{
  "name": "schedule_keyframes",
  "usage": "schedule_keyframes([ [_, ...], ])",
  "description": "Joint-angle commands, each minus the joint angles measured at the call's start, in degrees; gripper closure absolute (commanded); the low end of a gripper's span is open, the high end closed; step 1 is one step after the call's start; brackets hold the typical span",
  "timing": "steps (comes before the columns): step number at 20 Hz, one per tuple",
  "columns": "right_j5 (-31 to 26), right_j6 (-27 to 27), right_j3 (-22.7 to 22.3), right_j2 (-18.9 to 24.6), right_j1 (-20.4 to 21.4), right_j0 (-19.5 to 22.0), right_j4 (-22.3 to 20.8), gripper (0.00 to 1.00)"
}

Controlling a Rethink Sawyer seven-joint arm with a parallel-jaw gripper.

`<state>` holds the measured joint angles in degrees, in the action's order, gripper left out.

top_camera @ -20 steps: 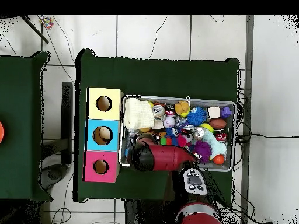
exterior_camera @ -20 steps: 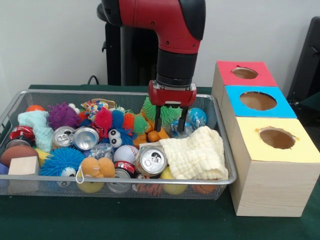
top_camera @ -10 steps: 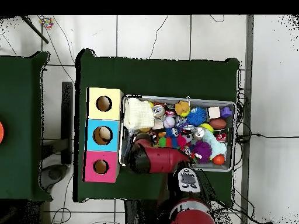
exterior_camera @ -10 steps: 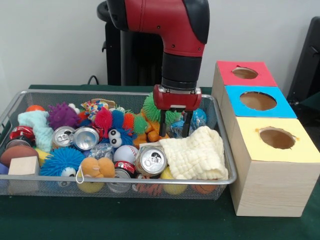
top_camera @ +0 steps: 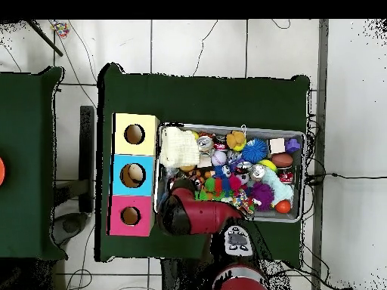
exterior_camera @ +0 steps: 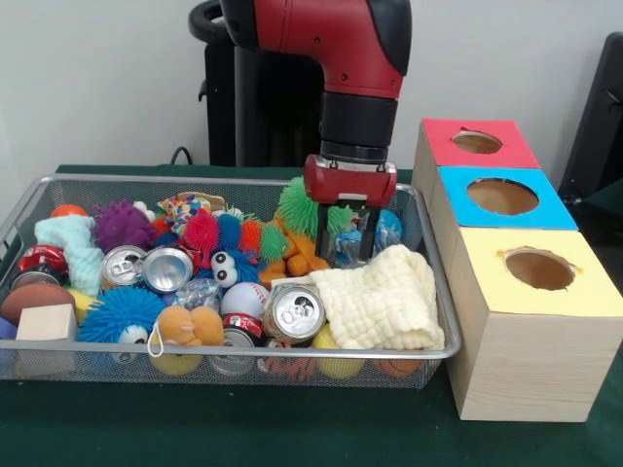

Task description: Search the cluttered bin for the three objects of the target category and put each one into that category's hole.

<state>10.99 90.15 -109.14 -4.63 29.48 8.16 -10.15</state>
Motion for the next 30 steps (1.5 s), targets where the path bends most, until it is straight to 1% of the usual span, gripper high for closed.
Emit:
schedule_keyframes([
  [1,1.16,11.41,-7.70,5.17,-1.02,-1.08,-2.59,0.00],
  [5,2.42,11.48,-8.78,5.59,-1.14,-1.51,-2.32,0.00],
  [11,4.39,11.40,-9.93,6.70,-2.50,-1.14,-3.23,0.00],
  [16,3.50,10.63,-10.37,7.96,-2.76,0.27,-3.81,0.00],
  [17,3.09,10.41,-10.43,8.17,-2.76,0.50,-3.79,1.00],
  [20,4.56,10.78,-10.51,8.59,-2.46,1.26,-4.21,1.00],
  [30,0.56,8.72,-10.38,9.38,-0.33,4.36,-5.58,1.00],
])
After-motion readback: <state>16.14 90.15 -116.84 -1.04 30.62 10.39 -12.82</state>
